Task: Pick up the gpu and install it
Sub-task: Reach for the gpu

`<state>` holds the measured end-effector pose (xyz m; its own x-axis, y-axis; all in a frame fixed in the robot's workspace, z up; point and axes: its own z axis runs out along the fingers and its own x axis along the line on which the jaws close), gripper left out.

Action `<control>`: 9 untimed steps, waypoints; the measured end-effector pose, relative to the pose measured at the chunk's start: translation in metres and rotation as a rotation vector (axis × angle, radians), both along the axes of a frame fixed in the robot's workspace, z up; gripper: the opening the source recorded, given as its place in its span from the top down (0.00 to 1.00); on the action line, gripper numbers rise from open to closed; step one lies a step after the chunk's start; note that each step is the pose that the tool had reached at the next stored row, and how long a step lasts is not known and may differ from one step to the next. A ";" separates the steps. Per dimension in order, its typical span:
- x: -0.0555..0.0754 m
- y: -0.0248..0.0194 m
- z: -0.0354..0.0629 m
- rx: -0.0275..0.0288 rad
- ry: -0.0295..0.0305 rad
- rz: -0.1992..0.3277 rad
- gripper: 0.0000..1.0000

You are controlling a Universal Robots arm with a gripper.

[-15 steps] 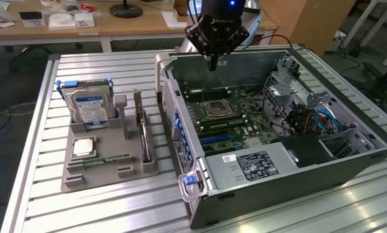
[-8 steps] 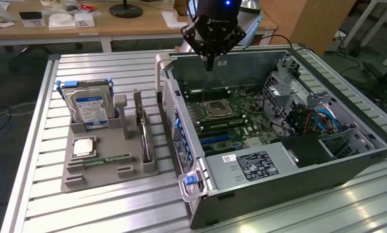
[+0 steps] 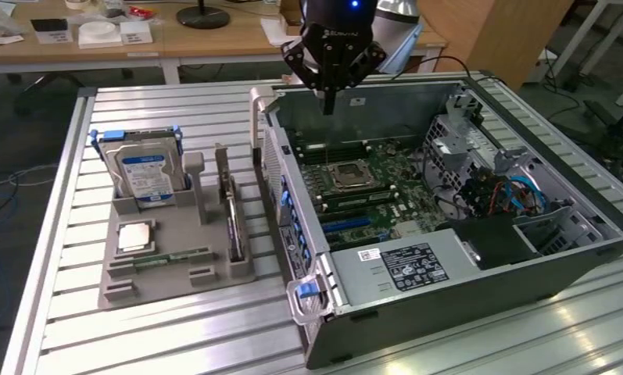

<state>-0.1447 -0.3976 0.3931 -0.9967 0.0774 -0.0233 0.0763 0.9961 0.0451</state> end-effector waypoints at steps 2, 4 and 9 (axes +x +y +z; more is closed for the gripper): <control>-0.003 0.0002 0.0000 0.0000 0.0000 -0.001 0.89; -0.006 0.0005 0.0000 0.0000 -0.0001 -0.003 0.89; -0.016 0.0011 0.0000 -0.0001 0.0001 -0.006 0.89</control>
<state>-0.1604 -0.3965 0.3931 -0.9962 0.0839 -0.0232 0.0828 0.9955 0.0450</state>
